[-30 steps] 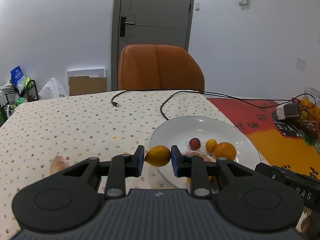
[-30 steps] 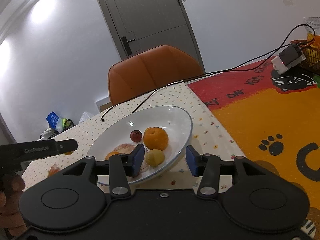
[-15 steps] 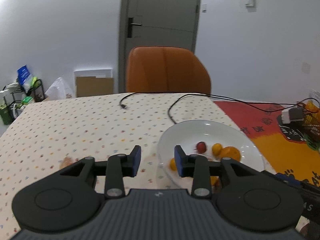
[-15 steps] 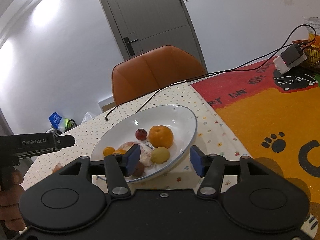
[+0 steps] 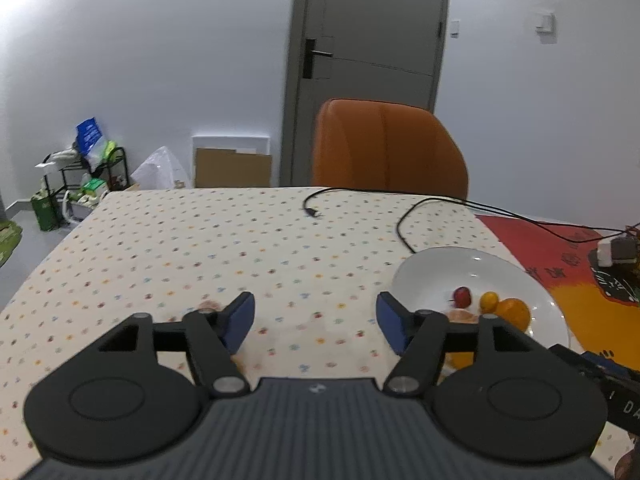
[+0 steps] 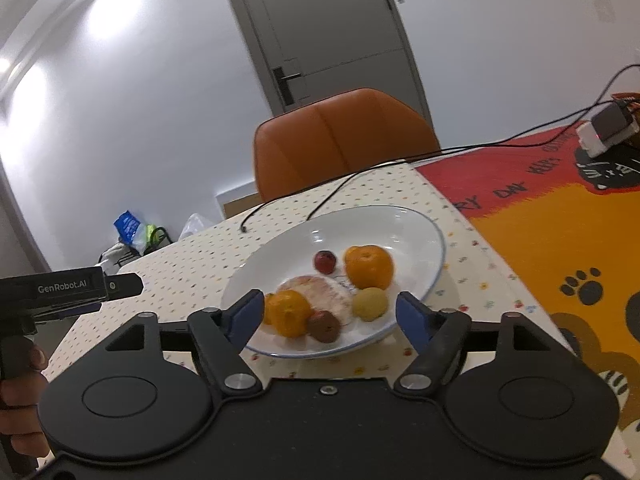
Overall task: Organize fruits
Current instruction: 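Move both tools back to the last pomelo segment and green-yellow fruit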
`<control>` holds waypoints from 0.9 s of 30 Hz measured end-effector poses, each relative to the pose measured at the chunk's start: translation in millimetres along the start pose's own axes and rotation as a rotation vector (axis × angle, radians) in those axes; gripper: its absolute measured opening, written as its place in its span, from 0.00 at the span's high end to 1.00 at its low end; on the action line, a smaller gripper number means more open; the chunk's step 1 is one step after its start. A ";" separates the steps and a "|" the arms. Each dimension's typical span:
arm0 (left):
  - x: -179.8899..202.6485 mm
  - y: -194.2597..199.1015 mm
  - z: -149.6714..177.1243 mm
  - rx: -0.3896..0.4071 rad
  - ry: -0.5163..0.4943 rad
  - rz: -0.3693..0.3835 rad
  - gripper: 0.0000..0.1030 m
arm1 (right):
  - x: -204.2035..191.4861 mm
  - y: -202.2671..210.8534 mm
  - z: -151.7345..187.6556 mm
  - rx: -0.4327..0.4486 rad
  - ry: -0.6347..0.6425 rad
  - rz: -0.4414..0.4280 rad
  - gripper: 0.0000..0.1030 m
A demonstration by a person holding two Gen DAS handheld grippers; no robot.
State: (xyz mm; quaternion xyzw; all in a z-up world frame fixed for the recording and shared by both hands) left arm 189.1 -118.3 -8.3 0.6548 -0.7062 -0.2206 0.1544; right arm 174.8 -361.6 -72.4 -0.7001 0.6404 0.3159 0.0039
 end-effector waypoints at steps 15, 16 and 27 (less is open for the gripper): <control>-54.9 9.6 18.9 -0.014 0.072 -0.077 0.25 | -46.3 -12.2 13.4 -0.043 0.076 -0.057 0.23; -57.9 9.4 20.2 -0.015 0.076 -0.080 0.25 | -49.0 -13.1 14.1 -0.046 0.081 -0.059 0.23; -86.6 7.9 36.3 -0.040 0.127 -0.099 0.25 | -79.4 -22.4 23.3 -0.079 0.139 -0.094 0.19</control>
Point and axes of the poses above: each gripper's, at about its wrist camera, not at the fingertips, and y roughly against the way its jaws point, x to its right, z to its underside, the point moved 2 cm from there along -y, roughly the way its jaws point, and after that the axes turned 11 degrees about -y, right-handed, at the moved point
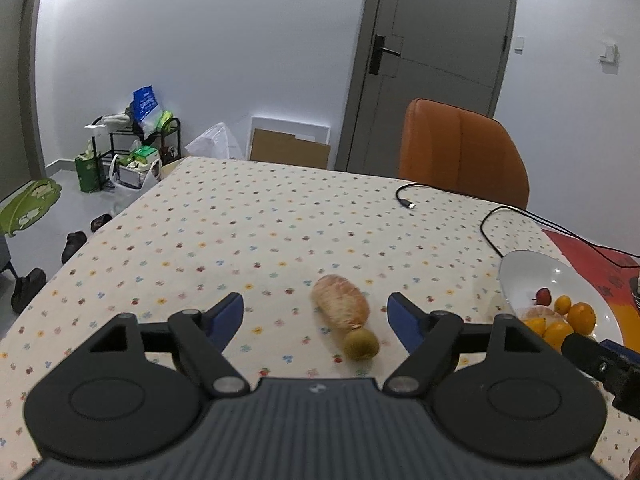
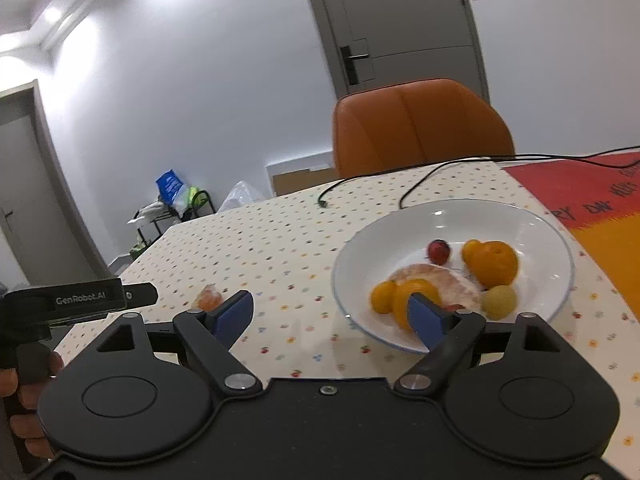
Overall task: Organize fruits
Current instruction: 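Move both tools back to the last pomelo segment and green-yellow fruit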
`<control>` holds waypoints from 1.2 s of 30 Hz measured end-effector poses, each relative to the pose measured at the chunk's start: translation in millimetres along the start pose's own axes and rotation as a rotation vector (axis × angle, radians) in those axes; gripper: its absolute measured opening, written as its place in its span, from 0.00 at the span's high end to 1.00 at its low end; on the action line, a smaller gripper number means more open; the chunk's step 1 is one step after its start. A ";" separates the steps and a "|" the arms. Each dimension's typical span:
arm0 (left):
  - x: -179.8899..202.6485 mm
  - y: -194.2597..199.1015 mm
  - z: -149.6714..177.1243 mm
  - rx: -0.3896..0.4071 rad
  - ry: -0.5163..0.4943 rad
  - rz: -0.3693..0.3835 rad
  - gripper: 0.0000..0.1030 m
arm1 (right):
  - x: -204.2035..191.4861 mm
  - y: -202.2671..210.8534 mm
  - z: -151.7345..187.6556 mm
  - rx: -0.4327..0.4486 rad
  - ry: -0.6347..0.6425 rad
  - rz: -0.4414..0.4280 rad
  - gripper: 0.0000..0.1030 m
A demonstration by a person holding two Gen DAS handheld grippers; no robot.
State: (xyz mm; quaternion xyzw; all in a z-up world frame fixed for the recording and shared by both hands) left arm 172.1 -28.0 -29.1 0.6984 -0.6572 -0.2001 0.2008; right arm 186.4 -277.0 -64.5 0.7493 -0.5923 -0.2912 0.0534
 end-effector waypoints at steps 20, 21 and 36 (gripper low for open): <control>-42.8 -12.5 13.1 -0.057 0.036 -0.033 0.25 | -58.9 -45.8 17.4 -0.136 0.096 -0.120 0.20; -44.6 -13.4 13.5 -0.060 0.040 -0.035 0.25 | -60.0 -47.7 18.4 -0.146 0.092 -0.128 0.21; -58.0 -26.6 13.4 -0.088 0.065 -0.026 0.25 | -79.4 -81.4 22.0 -0.230 0.118 -0.155 0.38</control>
Point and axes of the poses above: each gripper's, at about its wrist camera, not at the fingertips, and y roughly against the way its jaws point, x to its right, z to its underside, the point moved 2 cm from there along -y, roughly the way its jaws point, and after that the axes turned 11 degrees about -y, right-handed, at the moved point
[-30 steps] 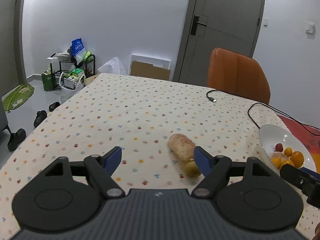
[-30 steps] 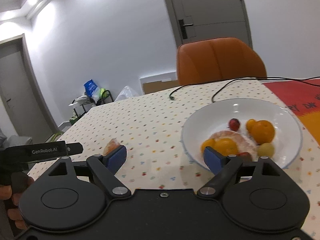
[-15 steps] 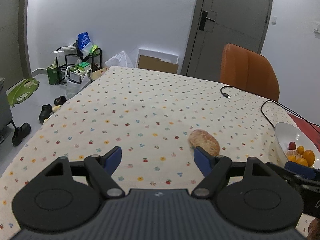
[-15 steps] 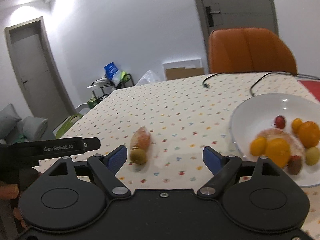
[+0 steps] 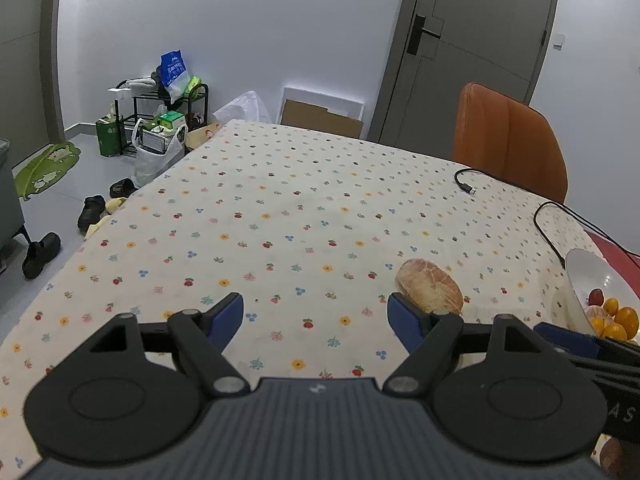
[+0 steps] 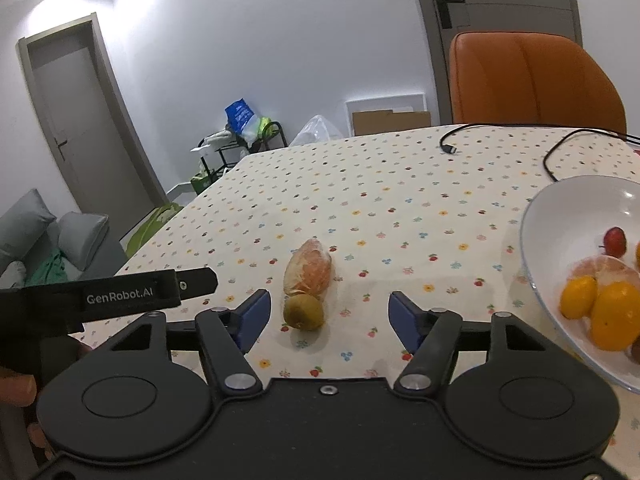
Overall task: Organize fruits
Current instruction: 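Grasp the green-yellow fruit with the right tool while the left tool grasps the pomelo segment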
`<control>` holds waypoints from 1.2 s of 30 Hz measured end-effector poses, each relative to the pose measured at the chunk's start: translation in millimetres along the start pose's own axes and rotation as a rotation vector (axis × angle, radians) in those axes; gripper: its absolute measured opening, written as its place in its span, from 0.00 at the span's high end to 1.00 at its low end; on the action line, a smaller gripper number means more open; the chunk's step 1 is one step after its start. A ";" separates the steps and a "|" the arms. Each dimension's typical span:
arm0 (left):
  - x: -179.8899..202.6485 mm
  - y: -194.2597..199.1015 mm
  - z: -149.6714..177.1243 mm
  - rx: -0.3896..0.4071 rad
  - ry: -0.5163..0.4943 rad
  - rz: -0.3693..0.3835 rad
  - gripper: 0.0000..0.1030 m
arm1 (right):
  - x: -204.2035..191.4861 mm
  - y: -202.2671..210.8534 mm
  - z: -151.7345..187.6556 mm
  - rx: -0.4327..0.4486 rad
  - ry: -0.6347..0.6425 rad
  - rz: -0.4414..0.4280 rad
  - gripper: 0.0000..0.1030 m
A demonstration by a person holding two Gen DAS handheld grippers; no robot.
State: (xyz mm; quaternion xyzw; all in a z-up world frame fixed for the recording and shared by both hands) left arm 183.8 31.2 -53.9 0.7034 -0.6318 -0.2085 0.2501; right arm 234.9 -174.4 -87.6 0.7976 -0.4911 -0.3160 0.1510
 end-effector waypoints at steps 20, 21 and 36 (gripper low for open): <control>-5.7 -12.9 2.3 -0.038 0.011 0.005 0.25 | -4.2 -27.4 6.2 -0.041 0.016 -0.028 0.76; -3.3 -13.6 1.7 -0.037 0.005 0.007 0.25 | -1.9 -25.1 5.6 -0.032 0.015 -0.021 0.76; 38.6 -29.7 -12.2 -0.034 -0.066 0.032 0.25 | 43.3 -10.7 -13.6 0.019 -0.144 0.024 0.76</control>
Point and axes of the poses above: each gripper's, at about its wrist camera, not at the fingertips, and y roughly against the way its jaws point, x to its right, z to its underside, the point moved 2 cm from there along -y, roughly the way its jaws point, and after that the axes turned 11 degrees about -y, right-handed, at the moved point
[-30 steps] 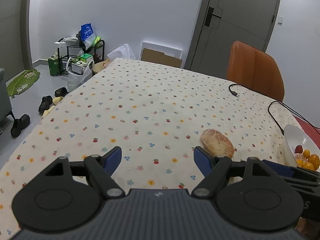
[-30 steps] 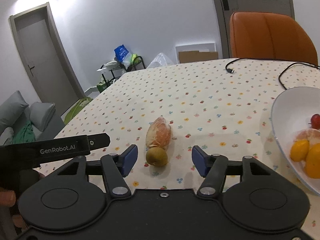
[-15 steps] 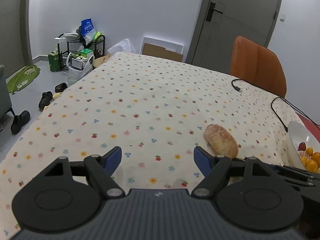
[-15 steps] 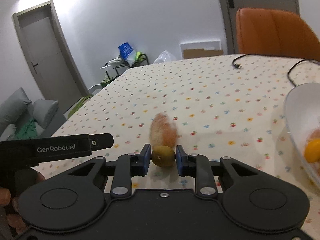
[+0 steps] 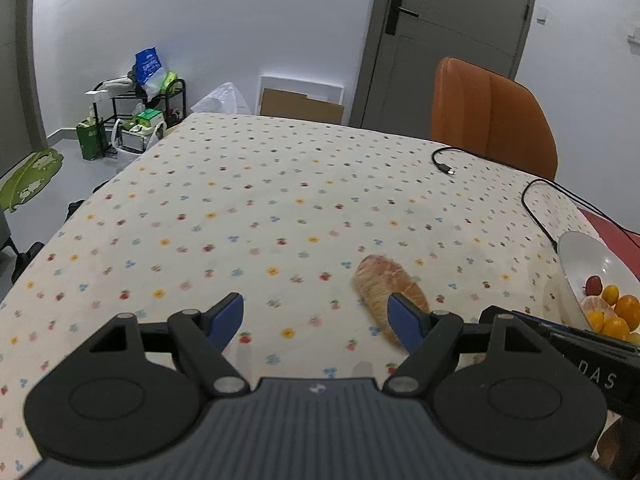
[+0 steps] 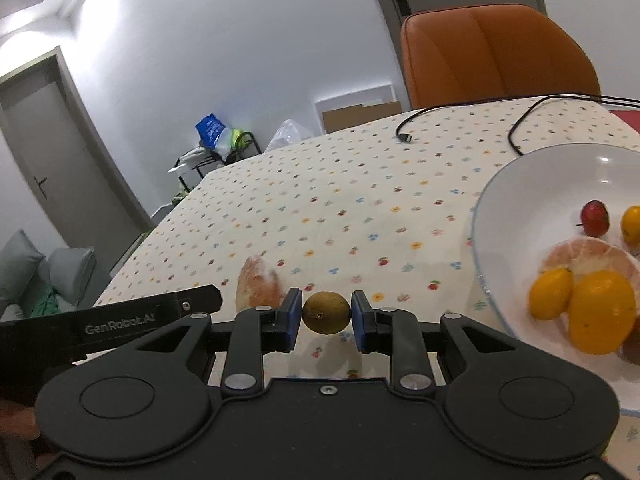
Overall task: Organize fruits
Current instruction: 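Grasp the green-yellow fruit with the right tool while the left tool grasps the pomelo segment, then carry the pomelo segment and green-yellow fruit to the plate and open both tools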
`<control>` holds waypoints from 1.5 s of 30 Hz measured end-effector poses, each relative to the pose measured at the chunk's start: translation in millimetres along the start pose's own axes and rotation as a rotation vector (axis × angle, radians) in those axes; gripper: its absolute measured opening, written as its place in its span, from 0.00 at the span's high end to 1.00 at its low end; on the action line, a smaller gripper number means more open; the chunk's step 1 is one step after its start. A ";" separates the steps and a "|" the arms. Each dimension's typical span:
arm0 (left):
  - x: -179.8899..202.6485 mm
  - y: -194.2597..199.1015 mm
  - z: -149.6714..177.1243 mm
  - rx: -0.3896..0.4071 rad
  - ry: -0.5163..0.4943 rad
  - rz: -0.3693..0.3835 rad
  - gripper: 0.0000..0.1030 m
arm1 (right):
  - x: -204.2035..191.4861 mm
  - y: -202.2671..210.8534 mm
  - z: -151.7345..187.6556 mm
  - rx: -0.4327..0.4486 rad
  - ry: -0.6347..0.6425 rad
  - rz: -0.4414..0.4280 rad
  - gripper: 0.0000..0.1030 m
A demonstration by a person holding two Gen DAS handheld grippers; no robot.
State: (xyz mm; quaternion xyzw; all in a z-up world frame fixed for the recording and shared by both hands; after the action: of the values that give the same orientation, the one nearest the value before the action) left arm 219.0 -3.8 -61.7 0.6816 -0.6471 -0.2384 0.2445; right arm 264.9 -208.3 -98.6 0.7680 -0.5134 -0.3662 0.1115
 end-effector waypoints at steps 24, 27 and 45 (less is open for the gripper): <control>43.9 -38.6 -10.8 -0.039 -0.076 -0.055 0.25 | 13.0 18.6 -15.5 0.063 -0.049 -0.009 0.76; 45.7 -38.5 -9.9 -0.024 -0.086 -0.057 0.30 | 11.3 18.2 -15.2 0.061 -0.041 -0.013 0.76; 25.9 -4.3 -7.2 0.025 -0.050 -0.002 0.64 | 3.4 17.3 -10.2 0.068 -0.003 -0.004 0.76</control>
State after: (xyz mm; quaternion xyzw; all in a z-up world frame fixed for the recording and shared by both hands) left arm 228.1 -29.3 -59.2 0.6791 -0.6552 -0.2476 0.2196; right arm 260.3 -221.2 -83.5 0.7717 -0.5243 -0.3499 0.0841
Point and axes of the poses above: each gripper's, at about its wrist camera, not at the fingertips, and y roughly against the way its jaws point, x to its right, z to its underside, the point moved 2 cm from there along -y, roughly the way its jaws point, and after that the axes turned 11 degrees about -y, right-handed, at the moved point
